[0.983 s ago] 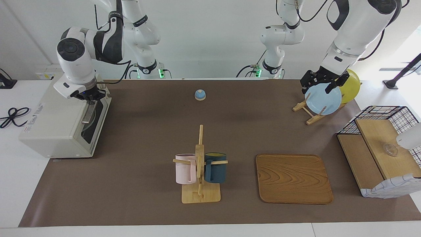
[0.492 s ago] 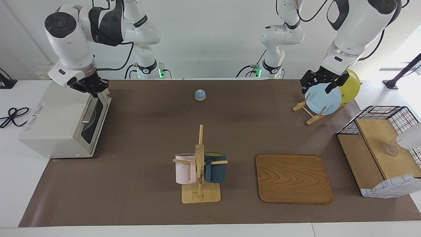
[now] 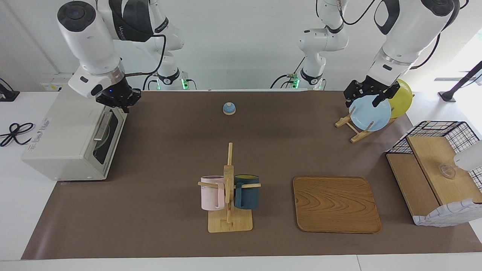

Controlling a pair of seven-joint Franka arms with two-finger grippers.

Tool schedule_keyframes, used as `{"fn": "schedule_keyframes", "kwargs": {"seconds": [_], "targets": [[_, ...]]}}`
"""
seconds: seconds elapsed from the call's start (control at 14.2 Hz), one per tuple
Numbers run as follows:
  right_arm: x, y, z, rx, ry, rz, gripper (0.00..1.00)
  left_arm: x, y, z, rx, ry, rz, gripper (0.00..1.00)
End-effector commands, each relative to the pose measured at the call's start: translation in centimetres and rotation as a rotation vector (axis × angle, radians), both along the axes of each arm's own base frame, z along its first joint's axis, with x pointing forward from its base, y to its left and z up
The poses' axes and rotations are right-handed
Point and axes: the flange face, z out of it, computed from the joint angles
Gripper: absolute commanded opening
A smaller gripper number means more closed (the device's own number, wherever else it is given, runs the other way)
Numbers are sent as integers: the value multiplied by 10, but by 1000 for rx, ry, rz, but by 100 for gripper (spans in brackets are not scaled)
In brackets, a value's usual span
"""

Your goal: Put corn in oven

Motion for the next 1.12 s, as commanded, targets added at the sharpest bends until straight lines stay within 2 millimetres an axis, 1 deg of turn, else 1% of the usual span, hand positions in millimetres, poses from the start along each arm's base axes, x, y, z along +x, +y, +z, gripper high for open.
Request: {"fn": "schedule_keyframes", "kwargs": {"seconds": [0.0,0.07,0.28,0.35,0.42,0.56,0.63,0.77,1.05], "targets": [[-4,-1,7,23,25,-25,100,-4,4,1,15,4,4,100],[-3,-7,6,23,28,-36,100,-4,4,1,15,4,6,100],[-3,1,7,33,18,-23,100,-4,4,1,15,4,4,100],[-5,4,11,32,14,-19,100,-4,4,1,15,4,4,100],[-10,8,19,31,4,-13,100,-4,4,1,15,4,6,100],[-23,5,33,29,-16,-16,100,-4,4,0,15,5,4,100],[-26,2,35,29,-17,-22,100,-4,4,1,15,4,6,100],[-25,-8,37,32,-31,-41,100,-4,4,1,15,4,6,100],[-19,-8,34,23,-39,-98,100,-4,4,0,15,5,4,100]]}}
